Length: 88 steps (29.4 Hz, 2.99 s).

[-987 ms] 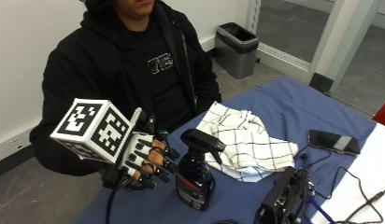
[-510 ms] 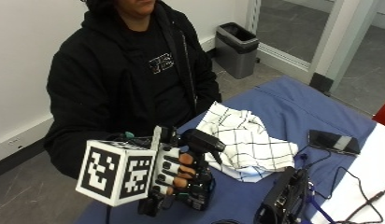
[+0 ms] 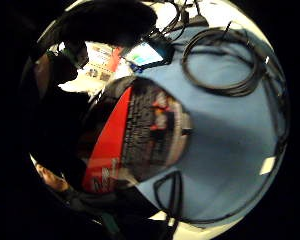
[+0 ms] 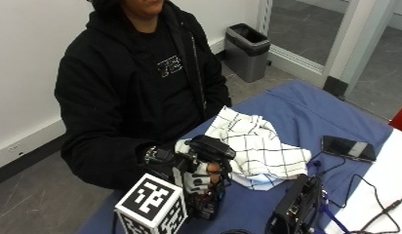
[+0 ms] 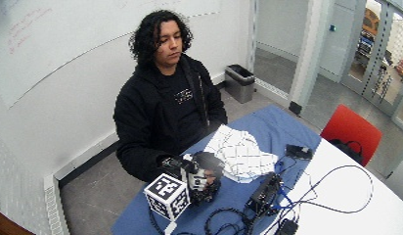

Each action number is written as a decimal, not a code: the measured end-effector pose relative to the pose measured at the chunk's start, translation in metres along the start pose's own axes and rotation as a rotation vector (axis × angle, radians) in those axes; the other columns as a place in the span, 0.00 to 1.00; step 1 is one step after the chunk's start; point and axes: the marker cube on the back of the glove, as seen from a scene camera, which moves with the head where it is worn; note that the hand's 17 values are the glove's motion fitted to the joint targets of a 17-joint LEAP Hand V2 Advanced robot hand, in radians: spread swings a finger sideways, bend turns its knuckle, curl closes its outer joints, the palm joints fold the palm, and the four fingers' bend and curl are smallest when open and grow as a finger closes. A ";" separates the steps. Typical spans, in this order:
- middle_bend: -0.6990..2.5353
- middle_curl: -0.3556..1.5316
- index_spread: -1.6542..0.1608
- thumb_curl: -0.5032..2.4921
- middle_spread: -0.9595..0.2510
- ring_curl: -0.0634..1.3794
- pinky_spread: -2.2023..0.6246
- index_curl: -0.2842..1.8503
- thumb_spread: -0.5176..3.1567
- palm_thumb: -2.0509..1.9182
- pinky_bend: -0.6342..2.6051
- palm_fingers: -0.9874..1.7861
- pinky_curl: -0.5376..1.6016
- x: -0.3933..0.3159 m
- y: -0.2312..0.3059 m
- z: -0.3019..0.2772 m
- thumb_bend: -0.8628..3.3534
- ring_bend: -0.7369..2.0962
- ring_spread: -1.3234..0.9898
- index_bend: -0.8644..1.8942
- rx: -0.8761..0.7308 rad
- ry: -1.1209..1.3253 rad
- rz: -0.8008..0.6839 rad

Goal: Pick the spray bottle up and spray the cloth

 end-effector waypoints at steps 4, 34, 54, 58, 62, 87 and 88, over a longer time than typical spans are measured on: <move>0.34 0.42 0.79 0.31 0.75 0.30 0.80 0.29 0.42 0.75 0.23 0.76 0.39 0.000 0.003 -0.004 0.22 0.40 0.53 0.40 0.066 -0.009 0.009; 0.42 0.50 0.77 0.40 0.64 0.40 0.69 0.38 0.33 0.76 0.32 0.84 0.46 0.005 -0.008 0.006 0.20 0.51 0.48 0.43 0.231 0.061 -0.123; 0.43 0.51 0.78 0.43 0.66 0.41 0.70 0.41 0.34 0.77 0.32 0.82 0.46 -0.078 -0.003 0.061 0.20 0.51 0.49 0.42 -0.622 0.530 0.461; 0.43 0.51 0.78 0.44 0.66 0.41 0.71 0.41 0.36 0.77 0.32 0.81 0.46 -0.071 0.000 0.080 0.21 0.51 0.49 0.42 -0.741 0.623 0.579; 0.42 0.51 0.78 0.44 0.66 0.41 0.71 0.41 0.37 0.77 0.32 0.81 0.46 -0.061 0.002 0.099 0.21 0.51 0.49 0.41 -0.820 0.749 0.663; 0.42 0.51 0.77 0.46 0.65 0.40 0.71 0.43 0.43 0.76 0.32 0.81 0.46 0.021 0.020 0.165 0.20 0.50 0.49 0.39 -1.103 1.078 0.961; 0.42 0.51 0.77 0.46 0.65 0.40 0.71 0.43 0.43 0.76 0.32 0.81 0.46 0.022 0.020 0.164 0.20 0.50 0.49 0.39 -1.104 1.078 0.964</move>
